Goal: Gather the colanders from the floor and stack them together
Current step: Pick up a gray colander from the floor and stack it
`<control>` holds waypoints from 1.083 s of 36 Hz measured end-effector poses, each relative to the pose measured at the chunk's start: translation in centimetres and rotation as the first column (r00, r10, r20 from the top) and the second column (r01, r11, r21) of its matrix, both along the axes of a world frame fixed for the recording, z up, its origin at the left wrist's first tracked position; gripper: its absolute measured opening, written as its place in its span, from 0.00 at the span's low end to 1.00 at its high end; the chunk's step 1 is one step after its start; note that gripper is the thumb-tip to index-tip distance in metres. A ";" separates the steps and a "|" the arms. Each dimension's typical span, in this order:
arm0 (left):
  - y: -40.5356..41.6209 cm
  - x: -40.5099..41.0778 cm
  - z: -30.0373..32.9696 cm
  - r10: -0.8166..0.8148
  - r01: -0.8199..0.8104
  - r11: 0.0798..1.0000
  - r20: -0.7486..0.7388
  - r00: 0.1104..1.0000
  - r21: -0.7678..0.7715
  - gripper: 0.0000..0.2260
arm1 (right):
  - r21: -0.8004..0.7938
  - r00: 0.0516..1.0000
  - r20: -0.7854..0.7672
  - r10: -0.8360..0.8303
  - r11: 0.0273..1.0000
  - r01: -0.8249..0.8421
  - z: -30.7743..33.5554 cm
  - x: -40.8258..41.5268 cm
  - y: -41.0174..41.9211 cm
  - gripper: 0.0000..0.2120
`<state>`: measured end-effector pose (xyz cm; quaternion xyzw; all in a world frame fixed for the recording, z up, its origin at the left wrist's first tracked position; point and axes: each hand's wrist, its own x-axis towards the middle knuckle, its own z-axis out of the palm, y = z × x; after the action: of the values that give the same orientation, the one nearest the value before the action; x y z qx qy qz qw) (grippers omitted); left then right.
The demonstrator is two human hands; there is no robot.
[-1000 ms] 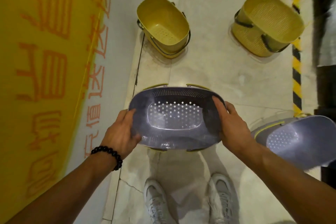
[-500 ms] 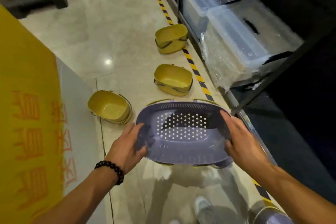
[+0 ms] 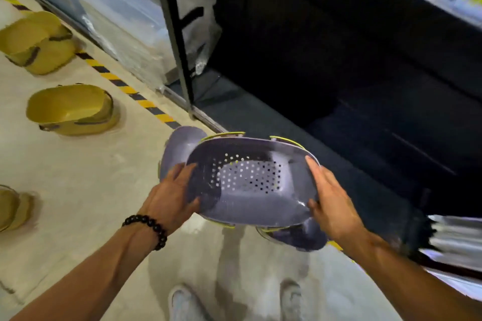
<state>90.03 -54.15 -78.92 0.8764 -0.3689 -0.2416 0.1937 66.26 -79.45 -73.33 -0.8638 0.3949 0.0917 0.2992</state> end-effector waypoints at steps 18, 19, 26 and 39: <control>-13.6 -19.6 -14.8 -0.180 0.198 0.969 -0.123 0.976 0.147 0.28 | 0.066 0.983 -0.167 -0.081 0.993 0.093 -15.3 -22.4 -8.9 0.24; -13.6 -19.6 -15.8 -0.176 0.194 0.967 -0.118 0.977 0.164 0.30 | 0.044 0.981 -0.184 -0.052 0.997 0.061 -16.7 -22.7 -9.0 0.22; -13.1 -19.4 -22.1 -0.135 0.152 0.966 -0.091 0.987 0.207 0.30 | 0.008 0.999 -0.003 0.050 0.999 -0.050 -24.0 -23.9 -10.0 0.31; -15.3 -19.9 -29.8 -0.096 0.136 0.954 -0.155 0.983 0.268 0.31 | 0.046 0.998 -0.059 -0.016 0.999 0.019 -32.3 -24.2 -11.2 0.38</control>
<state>70.10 -69.42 -108.72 0.8524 -0.3679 -0.3628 0.0800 42.04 -90.66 -105.60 -0.8500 0.4090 0.1235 0.3080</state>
